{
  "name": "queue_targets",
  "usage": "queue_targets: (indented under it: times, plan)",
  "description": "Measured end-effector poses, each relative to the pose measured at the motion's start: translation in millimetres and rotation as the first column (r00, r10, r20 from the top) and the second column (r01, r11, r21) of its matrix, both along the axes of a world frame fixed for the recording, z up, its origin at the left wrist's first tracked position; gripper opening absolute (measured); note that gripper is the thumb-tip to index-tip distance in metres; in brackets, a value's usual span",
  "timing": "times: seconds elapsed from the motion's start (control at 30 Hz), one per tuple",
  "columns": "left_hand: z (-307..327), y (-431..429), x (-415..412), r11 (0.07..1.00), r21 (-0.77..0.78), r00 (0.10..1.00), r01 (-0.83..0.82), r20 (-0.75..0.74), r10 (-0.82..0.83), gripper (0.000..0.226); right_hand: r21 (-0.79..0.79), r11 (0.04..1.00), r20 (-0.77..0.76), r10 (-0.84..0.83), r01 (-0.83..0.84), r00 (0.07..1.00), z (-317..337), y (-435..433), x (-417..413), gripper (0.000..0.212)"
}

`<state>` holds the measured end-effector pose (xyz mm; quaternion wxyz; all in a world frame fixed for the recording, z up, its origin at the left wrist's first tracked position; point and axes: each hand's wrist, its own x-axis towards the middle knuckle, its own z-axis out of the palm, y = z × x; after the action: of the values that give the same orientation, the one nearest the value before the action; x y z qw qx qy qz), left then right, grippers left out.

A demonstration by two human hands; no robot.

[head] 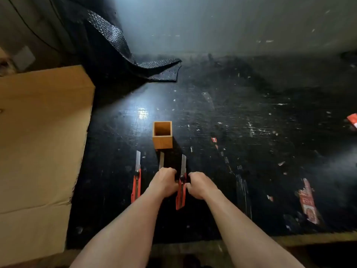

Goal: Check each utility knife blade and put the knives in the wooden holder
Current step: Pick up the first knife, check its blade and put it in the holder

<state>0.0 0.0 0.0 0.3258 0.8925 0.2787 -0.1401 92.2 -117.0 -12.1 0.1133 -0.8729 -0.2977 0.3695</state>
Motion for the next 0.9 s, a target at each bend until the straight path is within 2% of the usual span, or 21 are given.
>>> queue_targets:
  times: [0.07, 0.2, 0.3, 0.5, 0.63, 0.9]
  plan:
    - [-10, -4, -2, 0.999, -0.007, 0.999, -0.052, -0.012, 0.052, 0.009, 0.030, 0.999, 0.015, -0.040, 0.039, 0.999, -8, -3, -3, 0.024]
    - [-30, -17, -5, 0.978, -0.104, 0.983, -0.181, -0.028, 0.179, 0.009, 0.143, 0.957, -0.168, -0.227, 0.251, 0.959, -20, -11, -17, 0.028]
    - [-36, -27, -3, 0.944, -0.162, 0.956, -0.289, 0.009, 0.294, 0.019, 0.174, 0.922, -0.225, -0.306, 0.347, 0.925, -26, -14, -19, 0.034]
    - [-32, -26, 4, 0.853, -0.323, 0.887, -0.410, 0.077, 0.455, 0.034, 0.232, 0.862, -0.301, -0.377, 0.450, 0.876, -20, -20, -6, 0.029]
    - [-10, -15, 16, 0.799, -0.446, 0.849, -0.403, 0.144, 0.509, 0.032, 0.357, 0.797, -0.319, -0.387, 0.488, 0.865, -3, -12, 9, 0.029]
    - [55, 37, 41, 0.707, -0.636, 0.775, -0.309, 0.263, 0.575, 0.030, 0.596, 0.663, -0.357, -0.288, 0.454, 0.889, 67, 24, 46, 0.029]
